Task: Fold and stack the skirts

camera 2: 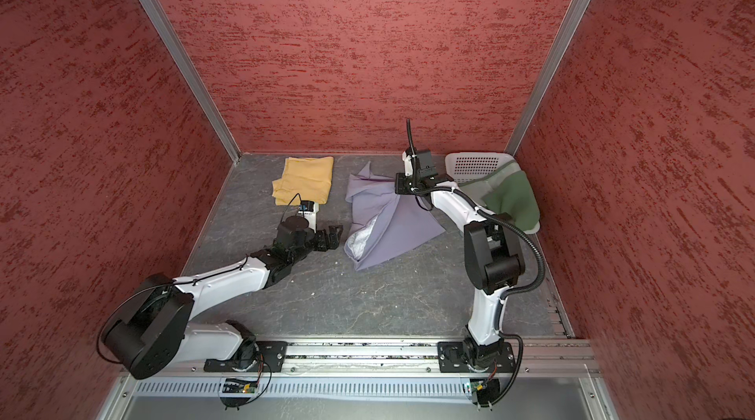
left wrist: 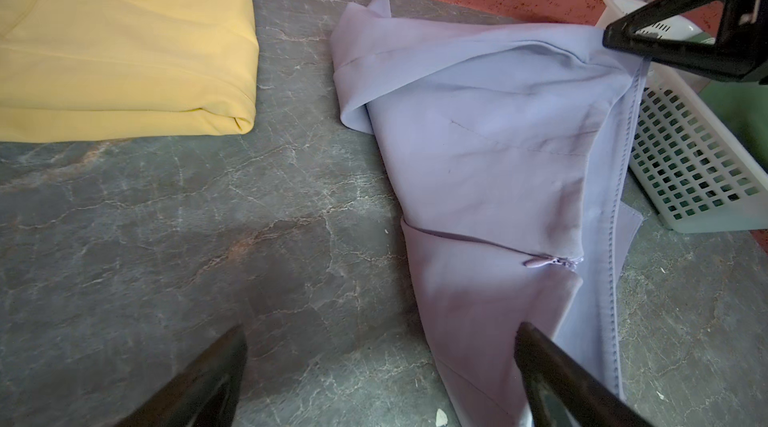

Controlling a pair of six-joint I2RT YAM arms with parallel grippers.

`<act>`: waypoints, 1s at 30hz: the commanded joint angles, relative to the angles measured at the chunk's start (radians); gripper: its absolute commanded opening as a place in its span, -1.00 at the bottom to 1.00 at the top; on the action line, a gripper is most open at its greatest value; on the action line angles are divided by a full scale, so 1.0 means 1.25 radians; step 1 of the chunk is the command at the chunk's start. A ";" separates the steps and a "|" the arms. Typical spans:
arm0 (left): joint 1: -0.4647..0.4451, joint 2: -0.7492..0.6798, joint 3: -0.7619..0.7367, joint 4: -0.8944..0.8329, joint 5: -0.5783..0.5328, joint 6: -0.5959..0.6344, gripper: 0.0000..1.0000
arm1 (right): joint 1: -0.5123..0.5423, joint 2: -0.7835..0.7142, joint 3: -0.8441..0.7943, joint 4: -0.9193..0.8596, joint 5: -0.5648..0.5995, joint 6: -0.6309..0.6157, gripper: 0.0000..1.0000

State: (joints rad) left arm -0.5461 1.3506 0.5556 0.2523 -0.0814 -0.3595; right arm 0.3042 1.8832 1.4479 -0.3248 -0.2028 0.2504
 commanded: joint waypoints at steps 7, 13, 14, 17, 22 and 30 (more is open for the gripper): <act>-0.014 0.085 0.075 -0.037 0.026 -0.003 1.00 | -0.001 -0.131 -0.113 0.118 0.126 -0.214 -0.15; -0.011 0.102 0.096 -0.047 0.028 -0.003 1.00 | 0.003 -0.305 -0.321 0.313 0.010 -0.412 -0.01; -0.009 0.099 0.094 -0.047 0.028 -0.003 1.00 | 0.004 -0.328 -0.350 0.335 -0.014 -0.451 -0.01; 0.004 0.082 0.088 -0.050 0.030 -0.010 1.00 | 0.027 -0.406 -0.461 0.403 -0.094 -0.633 0.00; 0.042 0.031 0.053 -0.040 0.037 -0.037 1.00 | 0.084 -0.503 -0.666 0.555 -0.179 -0.949 -0.07; 0.083 -0.071 0.007 -0.075 0.028 -0.043 1.00 | 0.152 -0.520 -0.631 0.288 -0.240 -1.222 0.13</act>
State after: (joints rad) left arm -0.4530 1.3014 0.5816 0.1867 -0.0433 -0.4076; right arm 0.4660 1.2461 0.5995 0.1547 -0.4419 -1.0679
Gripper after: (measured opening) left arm 0.998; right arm 0.565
